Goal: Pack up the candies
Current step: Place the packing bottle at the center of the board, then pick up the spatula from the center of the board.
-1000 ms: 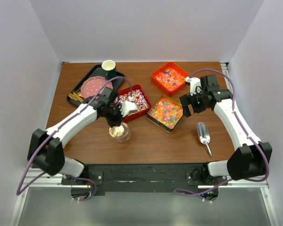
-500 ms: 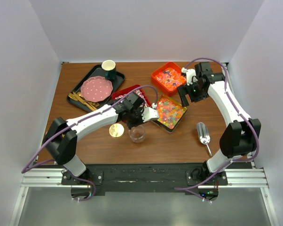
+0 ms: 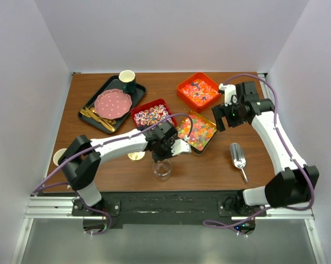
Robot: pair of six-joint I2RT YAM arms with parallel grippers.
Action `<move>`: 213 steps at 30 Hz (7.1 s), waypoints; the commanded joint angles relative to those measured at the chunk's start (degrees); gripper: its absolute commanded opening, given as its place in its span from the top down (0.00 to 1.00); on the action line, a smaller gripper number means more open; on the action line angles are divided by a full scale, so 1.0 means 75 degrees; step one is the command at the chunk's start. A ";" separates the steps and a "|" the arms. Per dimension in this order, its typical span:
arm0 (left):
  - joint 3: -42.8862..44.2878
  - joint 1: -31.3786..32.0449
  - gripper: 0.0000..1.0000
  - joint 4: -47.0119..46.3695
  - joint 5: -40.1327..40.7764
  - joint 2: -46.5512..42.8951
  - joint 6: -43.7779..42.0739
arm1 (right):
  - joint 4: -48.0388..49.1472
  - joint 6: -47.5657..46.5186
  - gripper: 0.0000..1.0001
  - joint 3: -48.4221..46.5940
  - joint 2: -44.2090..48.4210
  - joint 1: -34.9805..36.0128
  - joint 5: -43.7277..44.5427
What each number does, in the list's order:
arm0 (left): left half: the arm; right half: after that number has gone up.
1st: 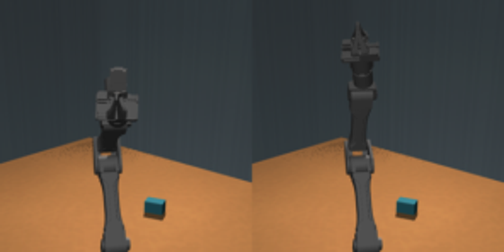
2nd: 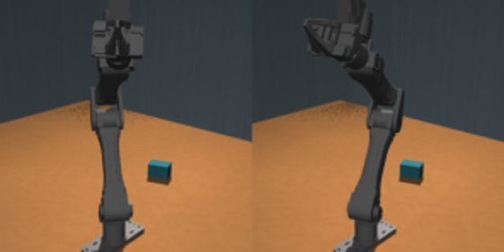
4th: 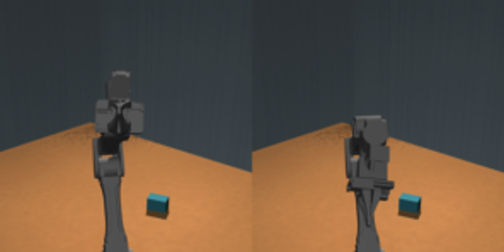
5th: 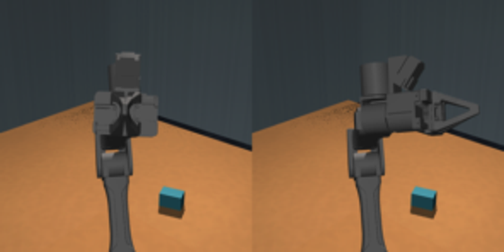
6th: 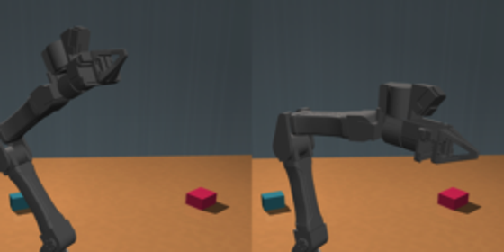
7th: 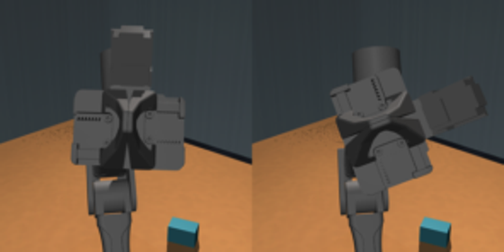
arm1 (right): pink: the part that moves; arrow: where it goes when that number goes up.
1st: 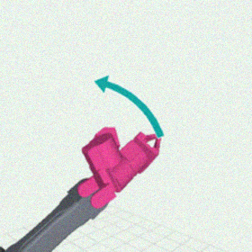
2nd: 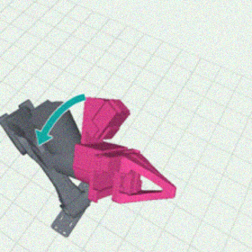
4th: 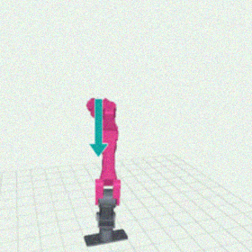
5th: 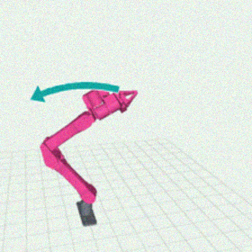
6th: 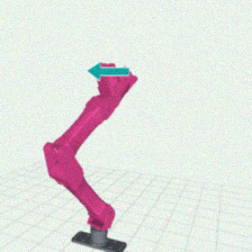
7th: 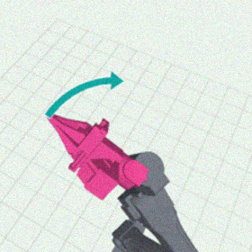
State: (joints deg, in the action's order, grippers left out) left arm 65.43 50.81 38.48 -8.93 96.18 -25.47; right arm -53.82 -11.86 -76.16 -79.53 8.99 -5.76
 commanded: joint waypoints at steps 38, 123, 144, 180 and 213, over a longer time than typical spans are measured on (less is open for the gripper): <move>0.6251 -0.0835 0.27 -0.2657 -0.3462 0.3522 0.3806 | -0.0123 0.0033 0.03 0.0487 0.0947 -0.3531 -0.0041; 0.4356 -0.3210 1.00 -0.5703 -0.7421 0.3430 0.7836 | 0.0657 -0.2567 0.06 -0.0943 0.0502 -0.0732 -0.2432; 0.2457 -0.4489 1.00 -0.8822 -0.8993 0.3301 1.0029 | 0.2044 -0.6070 0.23 -0.1119 -0.1643 0.1273 -0.3181; 0.2234 -0.4489 1.00 -0.7357 -0.7798 0.2504 0.8893 | 0.1843 -0.4478 0.40 -0.0181 -0.1267 0.2176 -0.1787; 0.1764 -0.4559 0.77 -0.7384 -0.7613 0.2387 0.8836 | 0.1869 -0.4126 1.00 -0.0298 -0.1537 0.2422 -0.0943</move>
State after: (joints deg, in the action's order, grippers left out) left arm 77.21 17.28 -20.21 -66.87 116.88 45.32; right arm -36.62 -41.98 -74.94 -90.45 26.55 -11.94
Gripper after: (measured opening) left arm 0.046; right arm 0.079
